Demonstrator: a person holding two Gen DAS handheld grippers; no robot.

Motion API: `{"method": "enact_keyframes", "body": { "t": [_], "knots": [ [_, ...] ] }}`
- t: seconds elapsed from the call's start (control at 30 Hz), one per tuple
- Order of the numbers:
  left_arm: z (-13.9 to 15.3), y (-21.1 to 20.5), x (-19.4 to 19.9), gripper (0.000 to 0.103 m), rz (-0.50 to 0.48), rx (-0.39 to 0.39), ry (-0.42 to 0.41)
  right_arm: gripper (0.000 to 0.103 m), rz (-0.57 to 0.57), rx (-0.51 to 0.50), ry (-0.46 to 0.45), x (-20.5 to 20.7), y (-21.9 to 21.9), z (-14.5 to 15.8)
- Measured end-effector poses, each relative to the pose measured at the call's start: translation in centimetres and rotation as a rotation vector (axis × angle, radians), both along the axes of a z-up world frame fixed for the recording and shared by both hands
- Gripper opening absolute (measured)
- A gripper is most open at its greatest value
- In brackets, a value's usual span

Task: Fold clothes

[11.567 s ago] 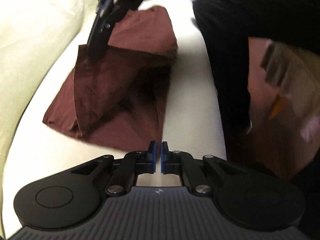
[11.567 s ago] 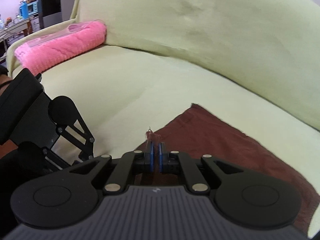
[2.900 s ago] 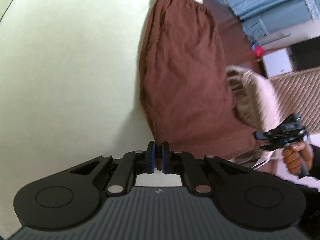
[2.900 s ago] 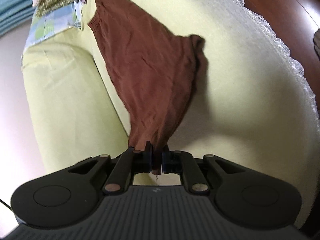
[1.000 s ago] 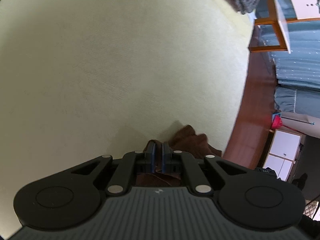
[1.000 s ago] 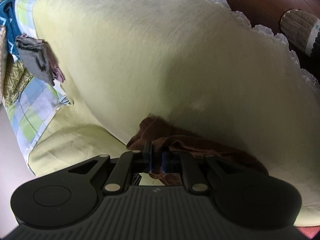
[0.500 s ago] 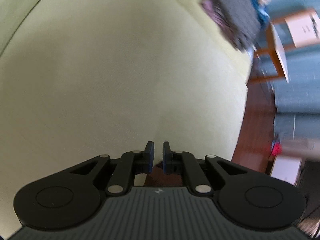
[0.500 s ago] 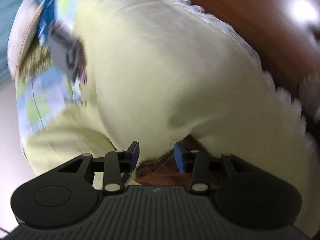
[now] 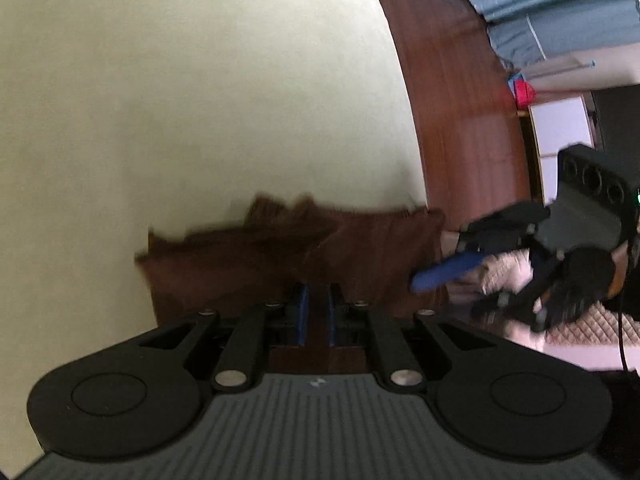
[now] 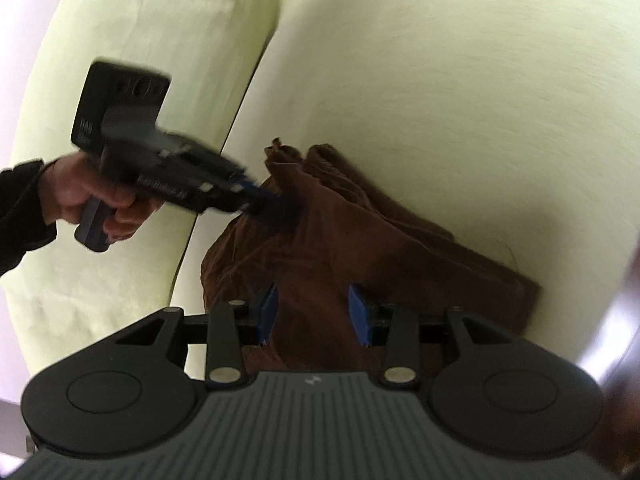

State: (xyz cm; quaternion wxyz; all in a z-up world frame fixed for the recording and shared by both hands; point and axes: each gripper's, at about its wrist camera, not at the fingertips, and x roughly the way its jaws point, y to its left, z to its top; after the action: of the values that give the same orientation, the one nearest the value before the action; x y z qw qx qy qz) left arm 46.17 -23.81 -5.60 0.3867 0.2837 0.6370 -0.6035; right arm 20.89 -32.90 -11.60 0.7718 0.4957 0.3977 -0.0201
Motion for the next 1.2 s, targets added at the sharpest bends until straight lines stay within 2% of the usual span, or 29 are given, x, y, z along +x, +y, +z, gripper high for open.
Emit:
{"method": "enact_keyframes", "body": {
  "t": [0.03, 0.17, 0.23, 0.27, 0.33, 0.4, 0.5, 0.57, 0.63, 0.7, 0.8, 0.83, 0.87, 0.9, 0.93, 1.03, 1.07, 1.13, 1.17, 1.2],
  "knots": [
    [-0.1, -0.3, 0.2, 0.009, 0.015, -0.012, -0.014, 0.033, -0.006, 0.002, 0.0, 0.0, -0.2, -0.2],
    [0.0, -0.5, 0.9, 0.009, 0.049, -0.024, -0.007, 0.029, -0.143, 0.046, -0.022, -1.9, -3.1, -1.1],
    [0.1, -0.1, 2.0, 0.009, 0.107, -0.036, -0.001, 0.03, -0.204, 0.054, -0.026, -2.9, -4.1, -1.1],
    [0.2, 0.0, 2.6, 0.009, 0.137, -0.042, 0.002, 0.034, -0.259, 0.062, -0.011, -3.9, -4.8, -1.3],
    [0.3, 0.4, 3.8, 0.009, 0.197, -0.054, 0.008, 0.034, -0.299, 0.074, 0.007, -4.9, -5.0, -1.7],
    [0.4, 0.5, 4.6, 0.01, 0.23, -0.05, -0.022, 0.034, -0.32, 0.054, 0.027, -6.1, -5.3, -1.6],
    [1.4, 0.8, 4.6, 0.01, 0.232, -0.084, -0.004, 0.034, -0.282, 0.017, -0.008, -6.3, -4.5, -0.4],
    [1.6, 1.2, 3.9, 0.018, 0.216, -0.091, 0.023, 0.034, -0.218, -0.02, -0.051, -5.9, -3.3, 0.8],
    [1.7, 1.5, 3.1, 0.025, 0.199, -0.097, 0.05, 0.034, -0.129, -0.034, -0.075, -5.0, -2.2, 1.2],
    [1.2, 1.9, 1.9, 0.025, 0.171, -0.082, 0.046, 0.034, -0.028, -0.063, -0.078, -3.9, -0.7, 1.3],
    [-0.2, 2.1, 0.5, 0.023, 0.146, -0.051, -0.011, 0.032, 0.018, -0.088, -0.049, -3.1, -0.1, 0.2],
    [-0.7, 2.2, 0.4, 0.015, 0.164, -0.047, -0.031, 0.031, 0.007, -0.077, -0.041, -3.3, -0.3, -0.2],
    [-1.1, 2.3, 0.4, 0.006, 0.184, -0.044, -0.051, 0.025, -0.004, -0.066, -0.034, -3.6, -0.5, -0.7],
    [-1.4, 2.5, 0.7, 0.004, 0.198, -0.043, -0.061, 0.017, -0.015, -0.065, -0.031, -3.9, -0.7, -0.9],
    [-1.6, 2.6, 0.6, 0.005, 0.217, -0.044, -0.047, 0.015, -0.025, -0.064, -0.029, -4.2, -0.9, -1.1],
    [-1.2, 3.2, 0.6, 0.004, 0.262, -0.048, -0.046, 0.013, -0.043, -0.066, -0.019, -5.0, -1.5, -0.8],
    [-0.8, 3.8, 0.9, 0.008, 0.272, -0.053, -0.058, 0.013, -0.044, -0.07, -0.017, -5.2, -1.6, -0.6],
    [0.2, 5.2, 1.5, 0.033, 0.307, -0.061, -0.077, 0.016, -0.054, -0.088, -0.004, -5.0, -1.7, -0.1],
    [0.8, 6.0, 1.7, 0.044, 0.332, -0.064, -0.084, 0.023, -0.068, -0.1, 0.007, -5.1, -1.6, 0.5],
    [1.3, 6.7, 1.9, 0.045, 0.358, -0.066, -0.092, 0.031, -0.082, -0.106, 0.011, -5.3, -1.6, 1.0]
  ]
}}
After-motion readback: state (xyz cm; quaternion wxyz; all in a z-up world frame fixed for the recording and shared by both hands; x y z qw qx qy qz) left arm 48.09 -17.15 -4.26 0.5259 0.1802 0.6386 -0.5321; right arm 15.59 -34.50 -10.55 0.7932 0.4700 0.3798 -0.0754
